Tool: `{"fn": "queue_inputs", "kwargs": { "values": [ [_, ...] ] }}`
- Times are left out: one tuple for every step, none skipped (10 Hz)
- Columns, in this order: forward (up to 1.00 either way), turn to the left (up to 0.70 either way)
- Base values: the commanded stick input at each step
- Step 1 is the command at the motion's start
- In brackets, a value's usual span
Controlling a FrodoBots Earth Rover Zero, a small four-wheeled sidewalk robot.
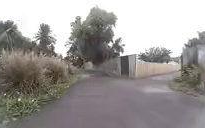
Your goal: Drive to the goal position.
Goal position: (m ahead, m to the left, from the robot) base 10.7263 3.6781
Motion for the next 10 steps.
{"fn": "queue_inputs", "kwargs": {
  "values": [
    [0.85,0.00],
    [0.85,0.00],
    [0.85,0.00],
    [0.85,0.00],
    [0.85,0.00],
    [0.85,0.00],
    [0.85,0.00],
    [0.85,0.00],
    [0.85,0.00],
    [0.85,0.00]
  ]
}}
